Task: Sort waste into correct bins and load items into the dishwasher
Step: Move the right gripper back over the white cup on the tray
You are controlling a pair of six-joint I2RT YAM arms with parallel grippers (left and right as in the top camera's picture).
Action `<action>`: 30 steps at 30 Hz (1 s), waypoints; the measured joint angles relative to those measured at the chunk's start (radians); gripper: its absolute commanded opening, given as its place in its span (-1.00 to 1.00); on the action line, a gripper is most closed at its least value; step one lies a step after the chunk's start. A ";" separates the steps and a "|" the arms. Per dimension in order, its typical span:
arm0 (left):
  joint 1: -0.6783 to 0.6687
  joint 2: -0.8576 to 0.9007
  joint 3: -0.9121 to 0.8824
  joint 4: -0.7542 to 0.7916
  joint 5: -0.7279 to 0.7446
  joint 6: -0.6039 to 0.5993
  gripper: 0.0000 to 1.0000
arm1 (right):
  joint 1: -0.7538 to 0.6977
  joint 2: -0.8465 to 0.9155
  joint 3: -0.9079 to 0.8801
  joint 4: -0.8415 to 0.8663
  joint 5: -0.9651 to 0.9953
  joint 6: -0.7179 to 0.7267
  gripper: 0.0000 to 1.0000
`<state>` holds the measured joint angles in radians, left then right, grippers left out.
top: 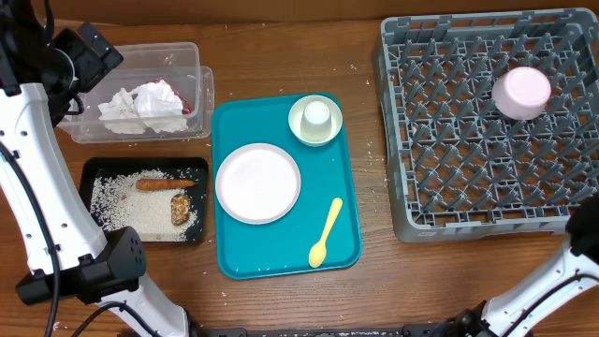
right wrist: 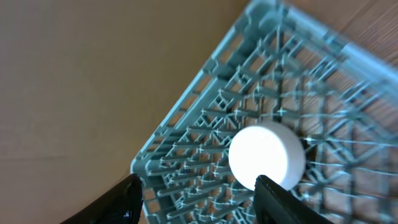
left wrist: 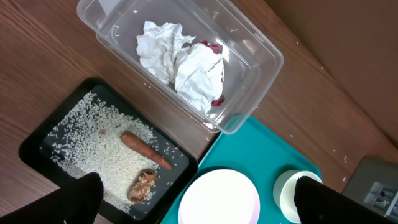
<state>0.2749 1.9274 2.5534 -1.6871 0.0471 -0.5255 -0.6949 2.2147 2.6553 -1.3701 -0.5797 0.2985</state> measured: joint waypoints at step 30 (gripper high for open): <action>0.000 0.000 0.000 0.000 0.000 0.000 0.99 | 1.206 -0.034 -0.571 0.233 0.627 -0.007 1.00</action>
<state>0.2749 1.9274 2.5534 -1.6871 0.0471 -0.5255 0.5114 2.1807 2.0838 -1.1374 0.0471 0.2913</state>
